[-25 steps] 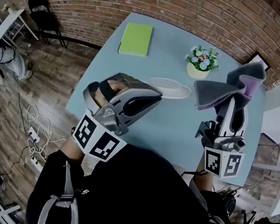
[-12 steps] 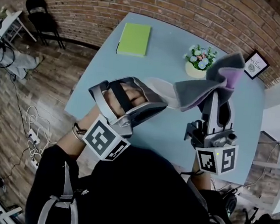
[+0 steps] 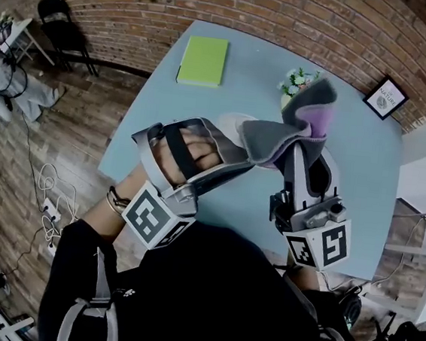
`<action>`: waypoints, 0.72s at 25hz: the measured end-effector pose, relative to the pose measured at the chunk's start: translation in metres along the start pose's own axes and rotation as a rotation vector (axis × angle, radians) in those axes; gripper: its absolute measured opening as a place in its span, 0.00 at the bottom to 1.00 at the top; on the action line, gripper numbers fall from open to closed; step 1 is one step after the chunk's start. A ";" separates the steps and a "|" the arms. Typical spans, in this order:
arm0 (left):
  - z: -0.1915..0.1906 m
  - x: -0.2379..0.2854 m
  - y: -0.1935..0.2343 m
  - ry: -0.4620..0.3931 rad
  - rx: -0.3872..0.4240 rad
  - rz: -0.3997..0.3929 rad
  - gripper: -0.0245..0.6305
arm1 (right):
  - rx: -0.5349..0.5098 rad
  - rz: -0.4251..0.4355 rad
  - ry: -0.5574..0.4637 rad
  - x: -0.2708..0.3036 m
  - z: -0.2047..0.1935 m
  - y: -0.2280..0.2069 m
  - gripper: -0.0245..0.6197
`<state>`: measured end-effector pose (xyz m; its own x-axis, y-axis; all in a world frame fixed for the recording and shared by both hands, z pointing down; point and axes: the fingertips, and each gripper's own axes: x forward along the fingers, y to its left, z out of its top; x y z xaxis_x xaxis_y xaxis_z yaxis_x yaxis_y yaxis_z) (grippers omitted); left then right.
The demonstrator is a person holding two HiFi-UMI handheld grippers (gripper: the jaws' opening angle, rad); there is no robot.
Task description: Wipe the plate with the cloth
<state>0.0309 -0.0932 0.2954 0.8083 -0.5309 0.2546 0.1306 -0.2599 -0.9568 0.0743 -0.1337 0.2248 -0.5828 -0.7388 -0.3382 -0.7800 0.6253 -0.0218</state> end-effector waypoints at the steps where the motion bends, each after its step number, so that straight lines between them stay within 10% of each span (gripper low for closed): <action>1: 0.000 -0.001 0.001 0.001 0.004 0.007 0.07 | -0.017 0.004 0.006 0.000 -0.001 0.002 0.13; 18: 0.010 -0.014 0.003 -0.025 0.052 0.009 0.07 | -0.155 -0.135 0.130 -0.013 -0.039 -0.034 0.13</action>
<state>0.0255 -0.0783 0.2879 0.8235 -0.5128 0.2429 0.1524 -0.2124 -0.9652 0.0991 -0.1551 0.2668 -0.4871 -0.8457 -0.2180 -0.8729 0.4798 0.0889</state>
